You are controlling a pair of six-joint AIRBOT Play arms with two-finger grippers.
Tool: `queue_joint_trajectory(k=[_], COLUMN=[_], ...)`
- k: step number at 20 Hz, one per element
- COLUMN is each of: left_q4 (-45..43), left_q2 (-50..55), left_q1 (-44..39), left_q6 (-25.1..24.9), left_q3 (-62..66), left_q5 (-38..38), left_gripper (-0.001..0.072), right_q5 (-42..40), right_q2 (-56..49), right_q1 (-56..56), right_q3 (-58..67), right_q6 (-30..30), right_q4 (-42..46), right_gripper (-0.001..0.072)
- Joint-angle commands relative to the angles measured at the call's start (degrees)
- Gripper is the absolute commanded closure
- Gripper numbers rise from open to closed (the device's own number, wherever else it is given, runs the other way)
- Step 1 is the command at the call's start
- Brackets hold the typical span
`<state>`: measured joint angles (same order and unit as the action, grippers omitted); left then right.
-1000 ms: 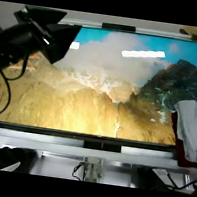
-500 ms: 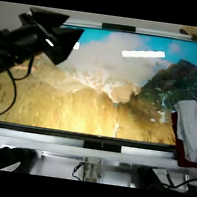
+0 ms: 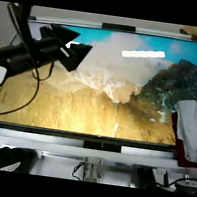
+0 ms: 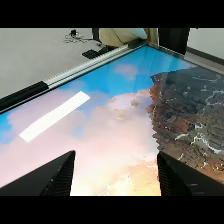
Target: Fold the shirts.
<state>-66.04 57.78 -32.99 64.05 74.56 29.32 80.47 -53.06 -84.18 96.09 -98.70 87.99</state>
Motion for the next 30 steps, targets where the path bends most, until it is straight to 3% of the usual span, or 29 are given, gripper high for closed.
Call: queue_joint_trajectory(k=[1, 3, 5, 8, 10, 13, 14, 18, 21, 30], left_q4=[-0.55, -6.05, -17.27, -32.39, -33.16, -32.79, -32.61, -29.31, -29.35, -29.33], left_q2=[0.48, 0.61, 1.38, 5.22, 7.17, 5.68, 4.81, 3.65, 3.67, 4.48], left_q1=[1.49, 3.91, 5.55, 5.60, 5.51, 4.07, 3.87, 3.80, 3.80, 3.80], left_q6=[5.40, 16.50, 28.17, 37.07, 40.76, 44.76, 46.27, 48.65, 49.62, 49.62], left_q3=[-0.02, -0.02, -0.02, -0.09, -2.10, -9.05, -11.10, -12.92, -12.94, -12.94], left_q5=[6.47, 15.47, 28.22, 52.94, 60.59, 59.89, 58.40, 50.42, 46.66, 46.71], left_gripper=[0.0116, 0.0116, 0.0117, 0.0116, 0.0092, 0.0073, 0.0032, 0.0033, 0.0042, 0.0042], right_q5=[13.86, 16.09, 13.62, 5.57, 1.55, 1.29, 1.70, 1.29, 0.72, 0.68], right_q2=[0.33, 2.16, 5.97, 8.59, 6.51, 1.75, 0.15, -3.08, -3.08, -3.08], right_q1=[1.62, 9.40, 21.88, 44.92, 59.19, 73.94, 76.19, 81.40, 82.93, 82.93], right_q3=[-6.93, -16.17, -27.32, -39.71, -40.48, -39.67, -39.67, -39.67, -39.67, -39.67], right_q6=[6.60, 7.63, 7.10, 0.02, -2.10, -2.60, -2.54, 2.62, 2.56, 2.58], right_q4=[-13.66, -14.49, -13.94, -13.99, -9.55, -1.18, -0.92, -3.87, -4.20, -4.22], right_gripper=[0.0086, 0.0086, 0.0086, 0.0086, 0.0086, 0.0086, 0.0086, 0.0086, 0.0086, 0.0086])
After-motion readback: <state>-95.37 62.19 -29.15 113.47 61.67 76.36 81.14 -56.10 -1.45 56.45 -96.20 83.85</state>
